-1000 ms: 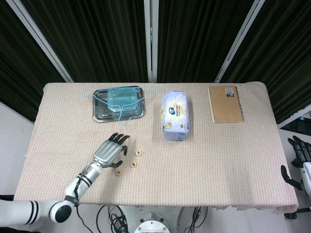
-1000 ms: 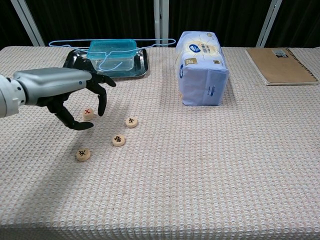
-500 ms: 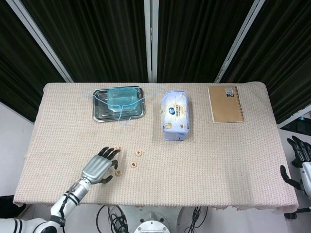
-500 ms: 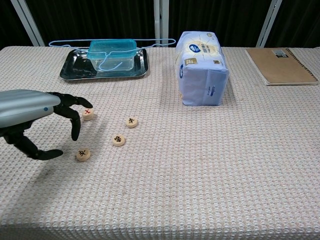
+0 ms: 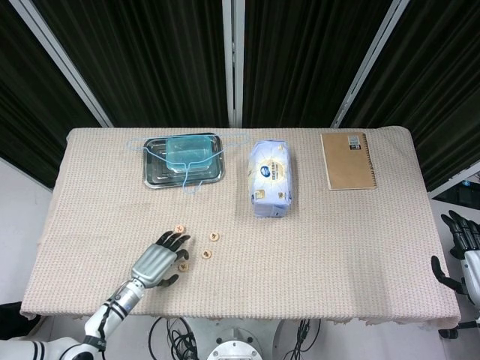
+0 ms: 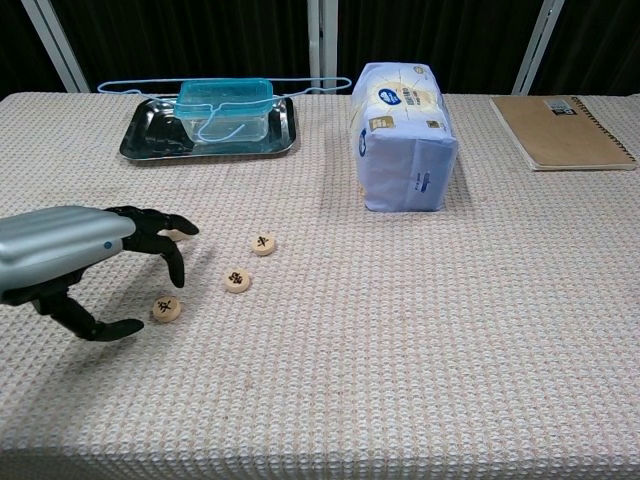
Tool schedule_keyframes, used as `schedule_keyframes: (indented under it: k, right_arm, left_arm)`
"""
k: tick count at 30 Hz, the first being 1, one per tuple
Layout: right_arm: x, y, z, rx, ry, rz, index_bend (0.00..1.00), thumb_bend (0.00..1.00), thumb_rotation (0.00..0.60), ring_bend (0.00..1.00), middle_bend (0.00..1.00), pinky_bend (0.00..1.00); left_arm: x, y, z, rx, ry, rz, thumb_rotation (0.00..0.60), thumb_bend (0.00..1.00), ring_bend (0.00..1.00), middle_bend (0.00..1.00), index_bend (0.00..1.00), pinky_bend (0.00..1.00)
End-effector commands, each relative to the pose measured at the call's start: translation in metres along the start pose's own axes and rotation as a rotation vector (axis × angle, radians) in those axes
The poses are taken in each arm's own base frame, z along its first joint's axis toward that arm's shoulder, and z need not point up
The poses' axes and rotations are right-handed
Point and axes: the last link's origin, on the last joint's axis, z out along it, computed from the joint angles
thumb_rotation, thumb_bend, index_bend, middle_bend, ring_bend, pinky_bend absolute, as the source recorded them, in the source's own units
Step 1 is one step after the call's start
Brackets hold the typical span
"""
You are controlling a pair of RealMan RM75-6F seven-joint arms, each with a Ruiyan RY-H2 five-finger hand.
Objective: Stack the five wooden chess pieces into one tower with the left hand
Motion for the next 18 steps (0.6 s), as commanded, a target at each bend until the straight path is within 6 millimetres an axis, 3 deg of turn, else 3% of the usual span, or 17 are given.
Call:
schedule_keyframes:
  k: [1,18]
  right_arm:
    - [0.0,0.0,0.0,0.0,0.002,0.002,0.0,0.41,0.6,0.0,0.0,0.0]
    - [-0.001,0.0,0.0,0.0,-0.003,-0.001,0.0,0.41,0.6,0.0,0.0,0.0]
  left_arm:
    - [-0.002,0.003,0.003,-0.011,0.021,-0.001,0.6,0.31,0.0,0.04,0.38,0.0]
    - [-0.014,-0.002,0.007,-0.007,0.027,-0.018,0.6,0.31,0.0,0.05,0.42,0.0]
